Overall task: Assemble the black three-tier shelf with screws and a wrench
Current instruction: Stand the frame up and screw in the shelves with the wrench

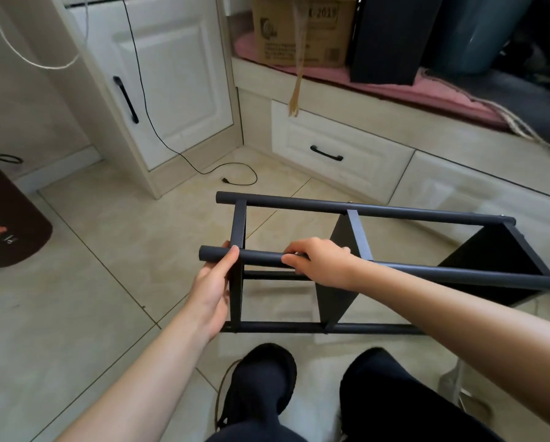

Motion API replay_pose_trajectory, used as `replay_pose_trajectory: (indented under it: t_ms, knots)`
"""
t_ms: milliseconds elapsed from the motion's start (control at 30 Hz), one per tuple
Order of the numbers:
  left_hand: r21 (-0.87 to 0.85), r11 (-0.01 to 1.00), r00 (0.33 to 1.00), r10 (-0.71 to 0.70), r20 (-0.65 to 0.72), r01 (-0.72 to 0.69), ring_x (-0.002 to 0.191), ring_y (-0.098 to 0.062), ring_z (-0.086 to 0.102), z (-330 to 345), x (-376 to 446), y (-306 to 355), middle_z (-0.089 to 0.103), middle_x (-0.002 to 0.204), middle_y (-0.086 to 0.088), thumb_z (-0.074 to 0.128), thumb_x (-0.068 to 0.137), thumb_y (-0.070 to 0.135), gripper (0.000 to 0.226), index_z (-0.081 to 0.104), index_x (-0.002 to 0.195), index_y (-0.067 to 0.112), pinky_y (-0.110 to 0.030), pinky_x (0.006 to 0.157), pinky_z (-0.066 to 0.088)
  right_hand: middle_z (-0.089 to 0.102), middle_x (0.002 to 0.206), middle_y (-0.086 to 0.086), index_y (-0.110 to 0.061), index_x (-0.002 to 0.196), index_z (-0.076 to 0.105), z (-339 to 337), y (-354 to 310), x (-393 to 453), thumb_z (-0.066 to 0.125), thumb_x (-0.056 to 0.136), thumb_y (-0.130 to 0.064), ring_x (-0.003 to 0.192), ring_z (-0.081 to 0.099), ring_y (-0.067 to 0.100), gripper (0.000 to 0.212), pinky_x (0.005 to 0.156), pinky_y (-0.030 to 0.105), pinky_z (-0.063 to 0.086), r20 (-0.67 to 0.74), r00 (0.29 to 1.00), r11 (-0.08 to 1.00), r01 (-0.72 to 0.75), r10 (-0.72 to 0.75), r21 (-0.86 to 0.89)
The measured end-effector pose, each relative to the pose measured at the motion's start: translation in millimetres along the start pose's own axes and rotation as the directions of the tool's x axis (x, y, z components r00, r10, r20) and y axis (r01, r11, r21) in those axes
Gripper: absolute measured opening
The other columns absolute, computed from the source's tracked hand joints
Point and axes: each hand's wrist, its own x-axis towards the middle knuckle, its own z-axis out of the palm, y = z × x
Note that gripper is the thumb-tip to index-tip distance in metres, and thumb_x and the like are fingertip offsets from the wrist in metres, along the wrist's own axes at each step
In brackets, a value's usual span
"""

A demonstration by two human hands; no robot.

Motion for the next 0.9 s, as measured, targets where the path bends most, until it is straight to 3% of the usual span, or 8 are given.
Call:
replay_pose_trajectory:
  t_ms: [167, 333, 467, 600, 667, 733, 800, 900]
  knots:
    - [0.071, 0.986, 0.988, 0.153, 0.019, -0.154, 0.129, -0.021, 0.053, 26.7, -2.2, 66.6, 0.066, 0.128, -0.001, 0.072, 0.088, 0.036, 0.033, 0.062, 0.118, 0.025, -0.047, 0.121, 0.026, 0.069, 0.094, -0.007, -0.029, 0.113, 0.062, -37.8, -25.1, -0.3, 0.044, 0.102, -0.043, 0.085, 0.059, 0.014, 0.025, 0.097, 0.056, 0.046, -0.107, 0.993, 0.988, 0.069, -0.055, 0.134]
    - [0.131, 0.920, 0.924, 0.348, 0.160, -0.369, 0.137, -0.018, 0.044, 62.3, -15.9, 132.1, 0.057, 0.135, 0.006, 0.073, 0.088, 0.034, 0.063, 0.045, 0.144, 0.024, -0.046, 0.124, 0.017, 0.069, 0.086, -0.008, -0.027, 0.111, 0.064, -81.4, -50.0, -13.5, 0.049, 0.102, -0.034, 0.082, 0.066, 0.011, 0.019, 0.071, 0.020, 0.054, -0.271, 0.956, 0.937, 0.195, -0.115, 0.291]
    - [0.210, 0.840, 0.856, 0.441, 0.270, -0.500, 0.127, -0.011, 0.046, 91.5, -35.0, 177.9, 0.057, 0.109, 0.021, 0.072, 0.092, 0.024, 0.026, 0.052, 0.102, 0.038, -0.034, 0.115, 0.025, 0.071, 0.084, -0.009, -0.032, 0.104, 0.066, -109.7, -64.9, -35.7, 0.051, 0.101, -0.032, 0.067, 0.062, -0.009, 0.015, 0.057, 0.004, 0.045, -0.390, 0.915, 0.856, 0.284, -0.106, 0.433]
    - [0.277, 0.751, 0.797, 0.524, 0.301, -0.599, 0.120, -0.009, 0.050, 114.4, -61.0, 201.3, 0.057, 0.105, 0.021, 0.072, 0.092, 0.023, 0.028, 0.054, 0.106, 0.038, -0.028, 0.097, 0.028, 0.073, 0.087, -0.007, -0.028, 0.108, 0.068, -113.8, -75.3, -56.0, 0.051, 0.101, -0.032, 0.072, 0.065, -0.003, 0.019, 0.063, 0.008, 0.050, -0.454, 0.888, 0.748, 0.346, -0.067, 0.567]
    - [0.304, 0.692, 0.755, 0.584, 0.298, -0.655, 0.121, -0.010, 0.053, 121.7, -72.8, 204.6, 0.059, 0.108, 0.019, 0.074, 0.091, 0.022, 0.033, 0.054, 0.113, 0.037, -0.029, 0.105, 0.034, 0.074, 0.086, -0.005, -0.028, 0.107, 0.069, -106.9, -75.4, -65.7, 0.051, 0.101, -0.031, 0.074, 0.065, -0.001, 0.019, 0.068, 0.012, 0.053, -0.520, 0.852, 0.697, 0.407, -0.057, 0.590]
    - [0.369, 0.598, 0.700, 0.653, 0.291, -0.711, 0.128, -0.016, 0.054, 128.3, -86.1, 204.0, 0.061, 0.112, 0.017, 0.077, 0.088, 0.024, 0.034, 0.054, 0.110, 0.037, -0.046, 0.118, 0.031, 0.075, 0.086, -0.005, -0.026, 0.107, 0.070, -97.5, -73.1, -74.8, 0.052, 0.101, -0.030, 0.076, 0.066, 0.000, 0.019, 0.069, 0.014, 0.053, -0.583, 0.812, 0.635, 0.469, -0.036, 0.614]
    - [0.452, 0.496, 0.651, 0.694, 0.306, -0.741, 0.134, -0.019, 0.050, 134.6, -102.2, 200.2, 0.057, 0.114, 0.019, 0.079, 0.086, 0.028, 0.039, 0.053, 0.114, 0.038, -0.056, 0.119, 0.026, 0.075, 0.086, -0.002, -0.020, 0.109, 0.071, -88.1, -69.2, -82.8, 0.053, 0.101, -0.024, 0.076, 0.066, 0.004, 0.020, 0.069, 0.017, 0.052, -0.597, 0.803, 0.519, 0.507, 0.007, 0.688]
    - [0.540, 0.349, 0.577, 0.744, 0.337, -0.766, 0.135, -0.018, 0.046, 138.5, -122.6, 186.5, 0.054, 0.127, 0.013, 0.078, 0.086, 0.034, 0.047, 0.054, 0.125, 0.030, -0.055, 0.119, 0.027, 0.075, 0.088, 0.003, -0.012, 0.110, 0.072, -74.8, -60.9, -94.2, 0.053, 0.099, -0.015, 0.078, 0.065, 0.008, 0.022, 0.074, 0.023, 0.052, -0.577, 0.816, 0.400, 0.517, 0.036, 0.757]
